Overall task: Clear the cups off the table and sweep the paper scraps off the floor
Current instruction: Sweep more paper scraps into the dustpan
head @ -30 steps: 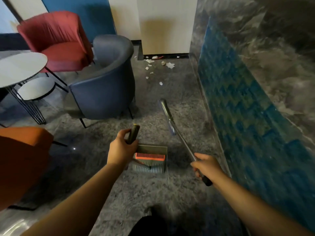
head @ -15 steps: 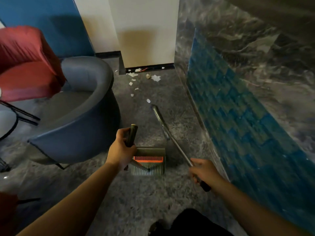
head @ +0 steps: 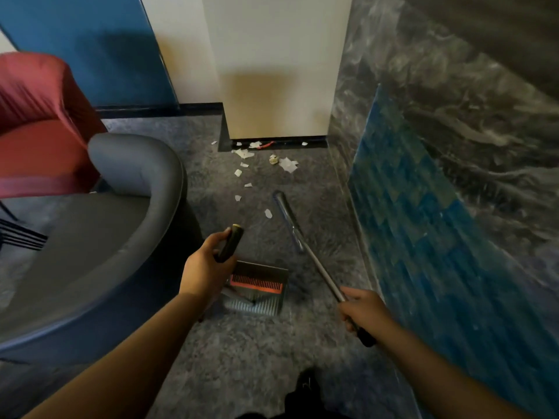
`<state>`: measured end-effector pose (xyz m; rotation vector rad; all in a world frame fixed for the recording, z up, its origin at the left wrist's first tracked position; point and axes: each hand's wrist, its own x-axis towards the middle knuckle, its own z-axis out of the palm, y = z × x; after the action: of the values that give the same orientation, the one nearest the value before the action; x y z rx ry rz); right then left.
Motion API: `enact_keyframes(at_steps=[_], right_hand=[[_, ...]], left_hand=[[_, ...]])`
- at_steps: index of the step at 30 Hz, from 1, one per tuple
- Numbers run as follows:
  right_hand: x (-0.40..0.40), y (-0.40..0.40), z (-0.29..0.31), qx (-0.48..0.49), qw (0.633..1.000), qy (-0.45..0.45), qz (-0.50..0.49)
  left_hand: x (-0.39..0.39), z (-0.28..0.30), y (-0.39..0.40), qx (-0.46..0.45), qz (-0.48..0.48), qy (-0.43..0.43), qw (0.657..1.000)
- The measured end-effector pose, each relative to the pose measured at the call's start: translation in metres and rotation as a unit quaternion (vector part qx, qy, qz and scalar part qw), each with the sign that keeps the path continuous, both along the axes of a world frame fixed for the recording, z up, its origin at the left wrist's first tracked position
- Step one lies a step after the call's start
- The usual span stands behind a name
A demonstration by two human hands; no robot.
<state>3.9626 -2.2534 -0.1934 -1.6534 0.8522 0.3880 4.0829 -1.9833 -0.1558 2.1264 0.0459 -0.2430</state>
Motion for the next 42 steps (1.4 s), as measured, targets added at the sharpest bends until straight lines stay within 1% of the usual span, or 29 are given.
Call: enact_keyframes(at_steps=[3, 6, 9, 13, 20, 24, 28, 30, 32, 37, 42], right_hand=[[0.056, -0.022, 0.002, 0.001, 1.000, 0.013, 0.004], [0.112, -0.036, -0.001, -0.001, 1.000, 0.014, 0.010], [0.166, -0.043, -0.005, -0.023, 0.999, 0.019, 0.031], [0.237, -0.056, -0.013, -0.042, 0.998, 0.036, 0.040], [0.345, -0.087, -0.026, -0.081, 0.988, 0.077, 0.102], [0.417, -0.109, -0.033, -0.114, 0.975, 0.098, 0.163], [0.500, -0.135, -0.047, -0.140, 0.957, 0.098, 0.233], [0.540, -0.151, -0.059, -0.150, 0.946, 0.116, 0.263], [0.571, -0.166, -0.069, -0.155, 0.938, 0.137, 0.280], [0.626, -0.190, -0.102, -0.165, 0.919, 0.176, 0.312], [0.646, -0.194, -0.119, -0.144, 0.894, 0.228, 0.357]], left_hand=[[0.048, 0.004, -0.013, 0.000, 0.012, -0.001, 1.000], [0.097, 0.002, -0.021, 0.023, 0.025, -0.025, 0.999], [0.152, -0.004, -0.027, 0.033, 0.025, -0.030, 0.999], [0.227, -0.018, -0.040, 0.058, 0.002, -0.028, 0.998], [0.338, -0.037, -0.058, 0.054, -0.017, -0.001, 0.998], [0.396, -0.042, -0.072, 0.053, -0.017, 0.012, 0.998], [0.456, -0.052, -0.088, 0.069, -0.034, 0.040, 0.996], [0.485, -0.057, -0.096, 0.082, -0.035, 0.058, 0.994], [0.510, -0.063, -0.104, 0.077, -0.027, 0.072, 0.994], [0.553, -0.073, -0.115, 0.084, -0.046, 0.089, 0.991], [0.581, -0.085, -0.107, 0.091, -0.016, 0.078, 0.993]])
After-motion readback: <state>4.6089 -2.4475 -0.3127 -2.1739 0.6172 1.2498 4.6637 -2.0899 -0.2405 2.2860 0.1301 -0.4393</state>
